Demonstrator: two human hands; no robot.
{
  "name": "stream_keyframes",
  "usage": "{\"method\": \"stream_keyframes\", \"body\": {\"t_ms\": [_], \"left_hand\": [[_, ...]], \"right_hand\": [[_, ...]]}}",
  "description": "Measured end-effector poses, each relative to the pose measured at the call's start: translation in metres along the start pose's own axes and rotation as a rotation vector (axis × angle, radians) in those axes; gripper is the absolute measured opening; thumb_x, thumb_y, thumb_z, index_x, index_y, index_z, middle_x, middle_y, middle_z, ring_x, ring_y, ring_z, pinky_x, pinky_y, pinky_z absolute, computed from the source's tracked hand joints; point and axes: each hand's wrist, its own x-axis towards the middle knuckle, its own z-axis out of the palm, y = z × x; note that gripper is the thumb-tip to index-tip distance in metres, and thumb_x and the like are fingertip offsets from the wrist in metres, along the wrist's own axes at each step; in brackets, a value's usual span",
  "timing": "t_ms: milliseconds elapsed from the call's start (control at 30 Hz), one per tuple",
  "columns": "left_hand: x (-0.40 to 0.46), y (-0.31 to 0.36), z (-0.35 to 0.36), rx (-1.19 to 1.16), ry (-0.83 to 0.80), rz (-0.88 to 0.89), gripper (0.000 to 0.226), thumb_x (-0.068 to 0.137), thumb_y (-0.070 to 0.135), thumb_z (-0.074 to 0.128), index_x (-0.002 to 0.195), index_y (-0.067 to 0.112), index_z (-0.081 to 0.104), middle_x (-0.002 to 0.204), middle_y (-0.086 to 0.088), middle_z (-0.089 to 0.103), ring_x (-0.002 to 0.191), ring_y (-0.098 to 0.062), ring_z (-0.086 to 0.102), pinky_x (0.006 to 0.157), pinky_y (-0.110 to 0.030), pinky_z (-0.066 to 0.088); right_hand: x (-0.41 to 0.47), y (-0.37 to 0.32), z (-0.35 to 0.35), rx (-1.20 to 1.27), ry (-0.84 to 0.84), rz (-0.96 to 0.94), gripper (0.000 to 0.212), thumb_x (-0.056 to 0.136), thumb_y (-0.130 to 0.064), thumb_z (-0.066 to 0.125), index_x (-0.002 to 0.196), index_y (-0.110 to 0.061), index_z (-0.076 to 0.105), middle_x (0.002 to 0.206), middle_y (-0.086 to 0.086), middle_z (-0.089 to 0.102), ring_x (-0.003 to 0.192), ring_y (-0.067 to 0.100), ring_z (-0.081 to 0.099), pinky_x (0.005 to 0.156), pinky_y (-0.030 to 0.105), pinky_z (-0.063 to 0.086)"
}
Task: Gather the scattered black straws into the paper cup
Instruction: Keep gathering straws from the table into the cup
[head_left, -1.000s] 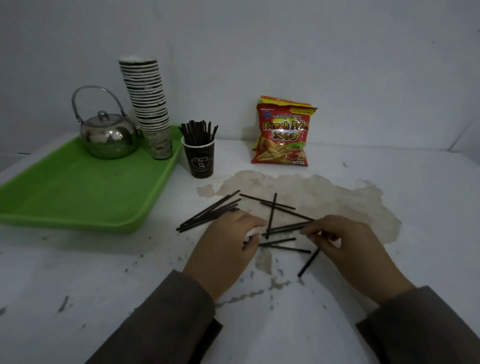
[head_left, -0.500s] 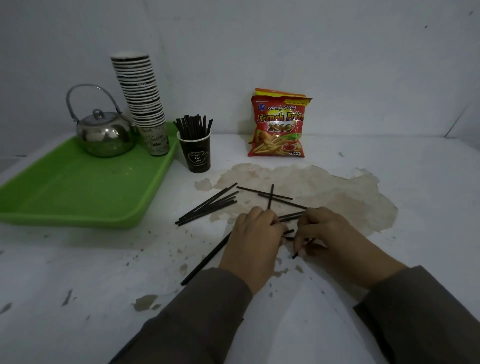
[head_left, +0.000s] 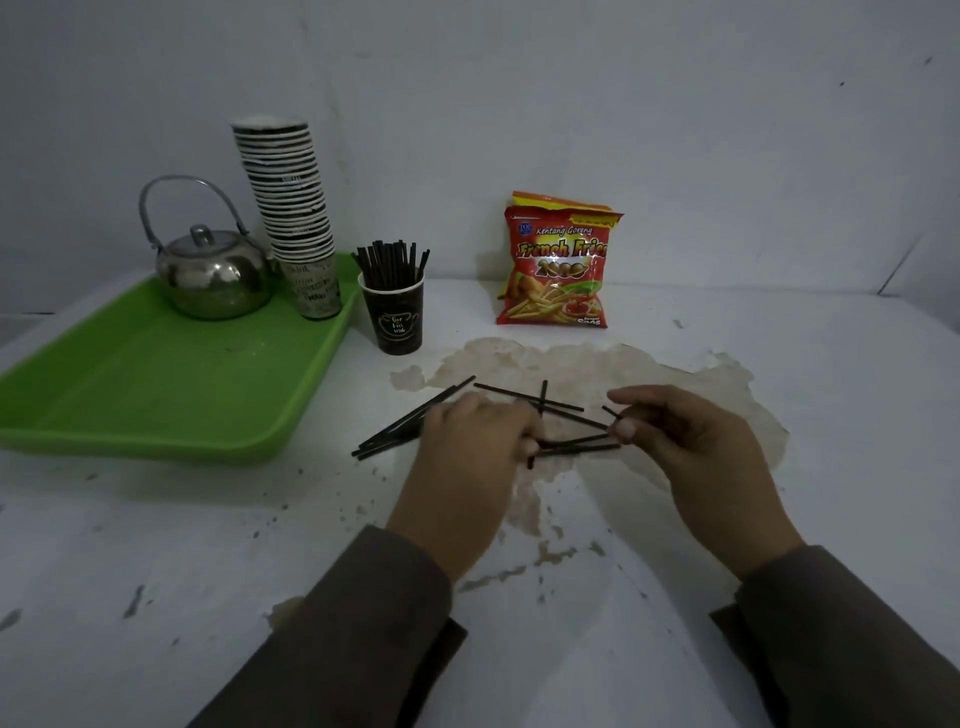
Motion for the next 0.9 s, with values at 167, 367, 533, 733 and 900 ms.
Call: {"method": "stream_keyframes", "body": {"t_ms": [167, 367, 533, 733, 900], "left_hand": [[0.000, -0.018, -0.041, -0.491, 0.221, -0.153, 0.016, 0.081, 0.007, 0.063, 0.085, 0.021, 0.066, 0.080, 0.008, 0.068, 0.077, 0.001, 0.061, 0.068, -0.006, 0.043], [0.002, -0.037, -0.057, -0.889, 0.251, -0.300, 0.023, 0.077, -0.001, 0.064, 0.093, 0.016, 0.066, 0.076, 0.002, 0.073, 0.081, -0.009, 0.069, 0.071, -0.012, 0.052], [0.002, -0.046, -0.062, -1.021, 0.254, -0.338, 0.028, 0.078, -0.001, 0.062, 0.092, 0.023, 0.065, 0.071, 0.008, 0.075, 0.075, -0.004, 0.069, 0.069, -0.011, 0.052], [0.003, -0.051, -0.059, -1.079, 0.261, -0.361, 0.023, 0.079, -0.001, 0.062, 0.090, 0.018, 0.067, 0.076, 0.004, 0.075, 0.075, -0.009, 0.069, 0.073, -0.019, 0.056], [0.004, -0.051, -0.059, -1.164, 0.309, -0.406, 0.018, 0.082, -0.003, 0.059, 0.090, 0.013, 0.065, 0.080, -0.002, 0.070, 0.072, -0.009, 0.068, 0.071, -0.020, 0.057]], "right_hand": [[-0.002, -0.002, 0.035, -0.160, -0.229, -0.092, 0.025, 0.080, -0.006, 0.066, 0.082, -0.030, 0.068, 0.083, -0.023, 0.061, 0.079, -0.009, 0.057, 0.076, 0.000, 0.038], [-0.002, -0.009, 0.076, -0.365, -0.584, -0.474, 0.017, 0.071, -0.006, 0.061, 0.078, -0.018, 0.072, 0.083, -0.002, 0.072, 0.077, 0.010, 0.061, 0.077, 0.011, 0.042], [-0.001, -0.013, 0.087, -0.464, -0.720, -0.632, 0.018, 0.069, -0.002, 0.062, 0.075, -0.016, 0.071, 0.079, 0.001, 0.071, 0.072, 0.020, 0.063, 0.063, 0.031, 0.053], [-0.008, -0.012, 0.093, -0.617, -0.633, -0.719, 0.015, 0.077, -0.013, 0.049, 0.075, -0.019, 0.063, 0.074, -0.002, 0.063, 0.067, 0.017, 0.058, 0.058, 0.029, 0.050], [0.000, -0.030, 0.083, -0.416, -0.553, -0.420, 0.017, 0.090, -0.006, 0.046, 0.088, -0.021, 0.054, 0.092, 0.000, 0.060, 0.082, 0.013, 0.052, 0.075, 0.025, 0.043]]}}
